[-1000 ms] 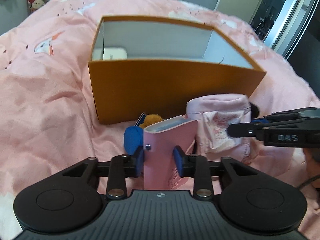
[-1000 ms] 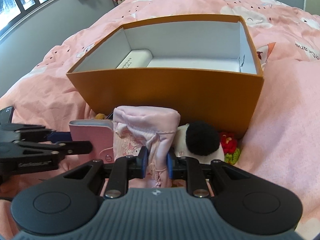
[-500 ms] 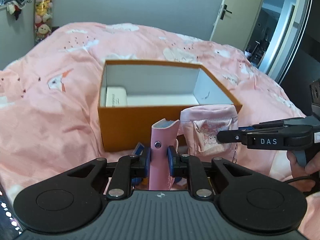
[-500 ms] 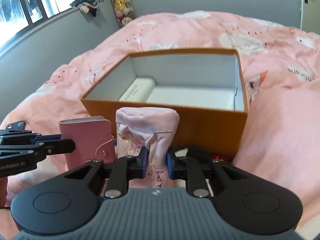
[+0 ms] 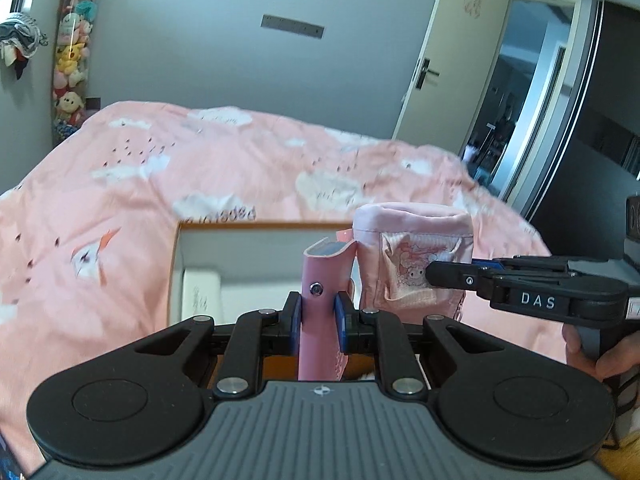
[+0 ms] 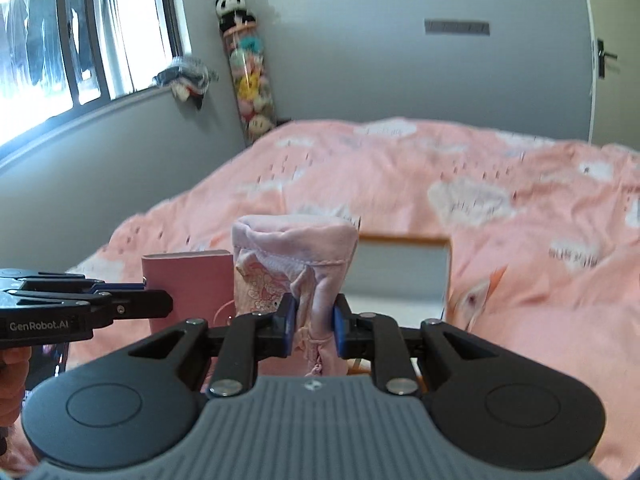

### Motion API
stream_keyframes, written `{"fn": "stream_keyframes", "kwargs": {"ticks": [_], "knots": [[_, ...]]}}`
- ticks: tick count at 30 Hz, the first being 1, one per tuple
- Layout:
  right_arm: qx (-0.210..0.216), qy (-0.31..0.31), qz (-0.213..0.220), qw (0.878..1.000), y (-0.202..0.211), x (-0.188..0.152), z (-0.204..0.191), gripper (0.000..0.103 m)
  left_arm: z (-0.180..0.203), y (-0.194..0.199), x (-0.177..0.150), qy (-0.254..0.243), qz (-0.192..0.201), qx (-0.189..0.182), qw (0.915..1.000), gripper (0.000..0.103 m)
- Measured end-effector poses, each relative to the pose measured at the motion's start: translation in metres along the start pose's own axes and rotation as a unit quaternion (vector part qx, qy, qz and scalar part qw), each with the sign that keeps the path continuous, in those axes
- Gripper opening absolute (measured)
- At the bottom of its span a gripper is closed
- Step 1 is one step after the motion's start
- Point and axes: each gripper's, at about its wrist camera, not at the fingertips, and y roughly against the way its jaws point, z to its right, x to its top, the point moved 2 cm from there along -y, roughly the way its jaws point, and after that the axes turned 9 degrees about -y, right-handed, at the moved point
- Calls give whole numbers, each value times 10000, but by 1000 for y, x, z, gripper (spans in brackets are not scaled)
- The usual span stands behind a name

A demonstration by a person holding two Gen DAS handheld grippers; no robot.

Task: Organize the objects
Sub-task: 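Carry the pink card holder and pink pouch over the orange box with both grippers, then lower the pink card holder into the box and open the left gripper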

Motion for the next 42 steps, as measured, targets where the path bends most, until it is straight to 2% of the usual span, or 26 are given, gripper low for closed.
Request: {"fn": "stream_keyframes", "kwargs": {"ticks": [4, 7, 11, 16, 19, 22, 27, 30, 33, 35, 38, 40, 42], "knots": [[-128, 28, 274, 9995, -6, 20, 6, 20, -9, -14, 22, 89, 86, -95, 9999, 19], [-224, -49, 344, 9991, -20, 32, 13, 20, -20, -31, 34, 122, 0, -137, 9998, 19], [-407, -157, 288, 9986, -47, 38, 25, 20, -41, -65, 46, 312, -318, -270, 9986, 19], [-535, -325, 8, 9980, -83, 34, 43, 20, -58, -118, 48, 335, -800, -423, 9953, 19], [-577, -424, -159, 9973, -103, 32, 54, 20, -65, -154, 42, 481, -1192, -532, 9903, 19], [-574, -472, -320, 9967, -121, 31, 62, 20, -71, -189, 33, 375, -1575, -504, 9855, 19], [-499, -395, -585, 9963, -148, 29, 65, 20, -95, -232, 10, 582, -2221, -594, 9715, 19], [-452, -407, -715, 9956, -164, 30, 67, 20, -105, -241, 10, 619, -2270, -652, 9697, 19], [-447, -397, -804, 9950, -176, 30, 65, 20, -116, -254, 15, 698, -2492, -879, 9619, 19], [-450, -396, -870, 9944, -183, 29, 65, 20, -123, -265, 18, 799, -2679, -799, 9568, 19], [-462, -424, -982, 9932, -192, 26, 66, 20, -126, -276, 17, 679, -2792, -581, 9561, 19], [-456, -490, -1047, 9922, -196, 26, 68, 20, -127, -280, 17, 634, -2774, -545, 9571, 19], [-459, -561, -1081, 9915, -197, 26, 71, 20, -129, -282, 15, 716, -2852, -530, 9543, 20]]}}
